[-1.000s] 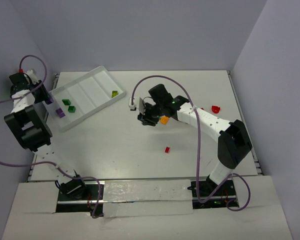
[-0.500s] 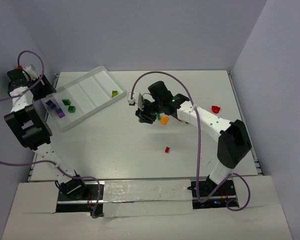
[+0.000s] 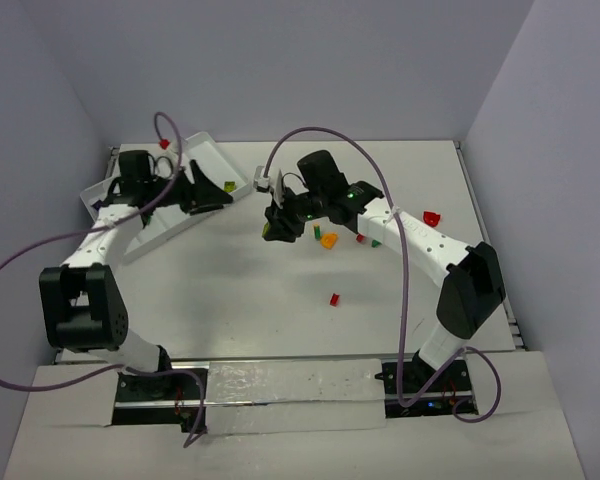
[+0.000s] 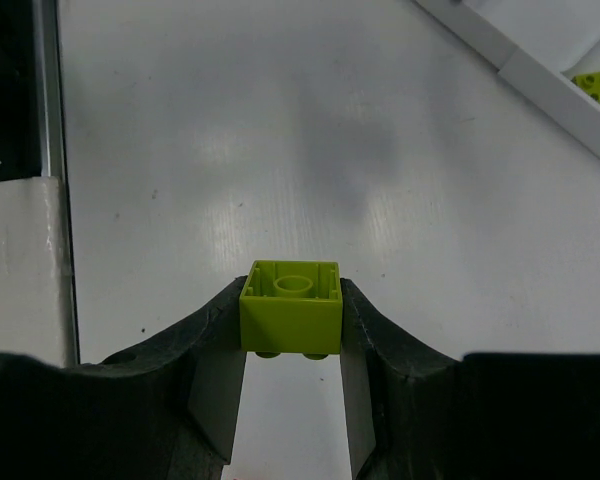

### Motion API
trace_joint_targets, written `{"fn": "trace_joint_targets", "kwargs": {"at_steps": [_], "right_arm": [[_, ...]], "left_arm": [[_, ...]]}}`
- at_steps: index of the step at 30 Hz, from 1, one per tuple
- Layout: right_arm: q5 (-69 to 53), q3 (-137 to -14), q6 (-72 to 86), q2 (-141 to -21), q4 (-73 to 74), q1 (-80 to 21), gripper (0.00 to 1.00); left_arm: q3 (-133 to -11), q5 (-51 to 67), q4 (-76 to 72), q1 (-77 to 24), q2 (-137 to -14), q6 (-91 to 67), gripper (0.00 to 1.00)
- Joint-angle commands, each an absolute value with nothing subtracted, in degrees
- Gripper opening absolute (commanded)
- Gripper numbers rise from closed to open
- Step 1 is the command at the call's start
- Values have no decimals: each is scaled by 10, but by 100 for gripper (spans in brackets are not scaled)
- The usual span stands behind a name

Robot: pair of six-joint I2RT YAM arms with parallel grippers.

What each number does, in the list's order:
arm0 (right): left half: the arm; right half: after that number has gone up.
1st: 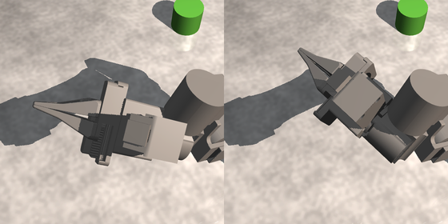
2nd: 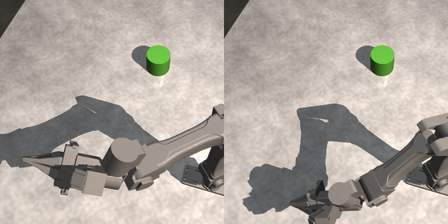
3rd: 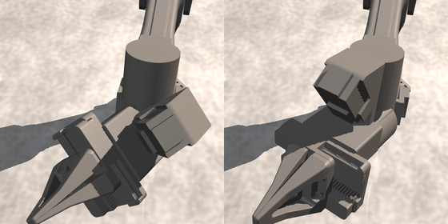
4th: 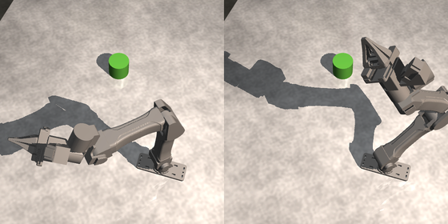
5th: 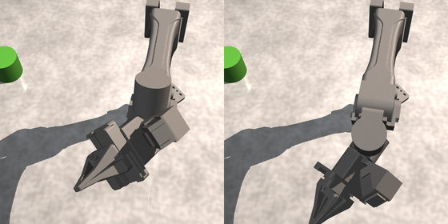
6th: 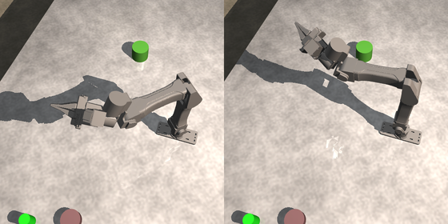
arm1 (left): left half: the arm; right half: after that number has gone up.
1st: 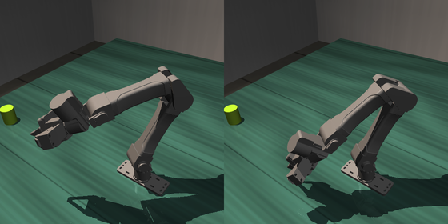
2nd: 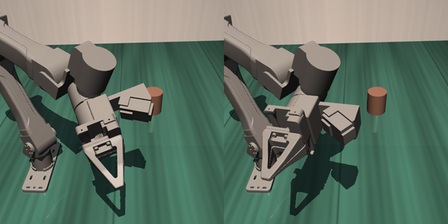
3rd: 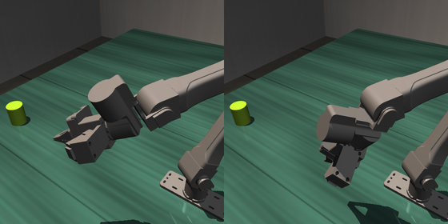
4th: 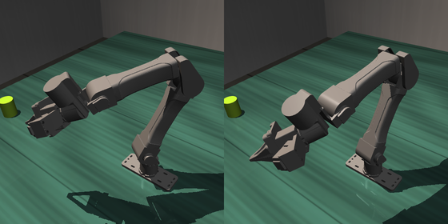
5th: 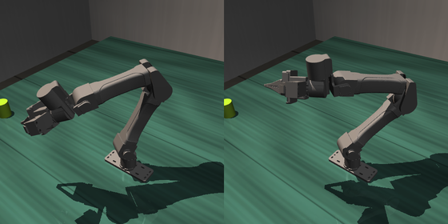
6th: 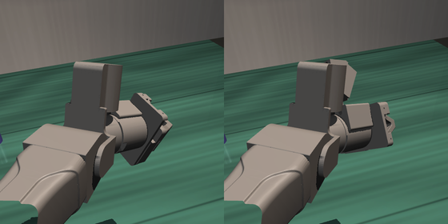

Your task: Sort the legos into containers by color

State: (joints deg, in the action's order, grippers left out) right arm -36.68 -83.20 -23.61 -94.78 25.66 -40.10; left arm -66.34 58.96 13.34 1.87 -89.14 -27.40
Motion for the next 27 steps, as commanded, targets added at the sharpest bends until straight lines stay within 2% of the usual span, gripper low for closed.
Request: {"fn": "trace_joint_targets", "kwargs": {"at_steps": [1, 8, 20, 21, 26, 27], "right_arm": [[-401, -862, -228, -913, 243, -400, 0], [-367, -879, -247, -911, 266, -415, 0], [-316, -879, -236, -908, 253, -424, 0], [-315, -879, -235, -908, 253, -424, 0], [-284, -880, -227, -907, 240, -424, 0], [-280, -879, -228, -906, 240, -424, 0]], "left_arm": [[-624, 610, 33, -57, -831, -358, 83], [-638, 610, 31, -136, -840, -382, 85], [-648, 578, 84, -199, -834, -330, 82], [-648, 578, 84, -199, -834, -331, 81], [-635, 575, 80, -200, -844, -333, 49], [-634, 575, 80, -200, -846, -334, 46]]}}
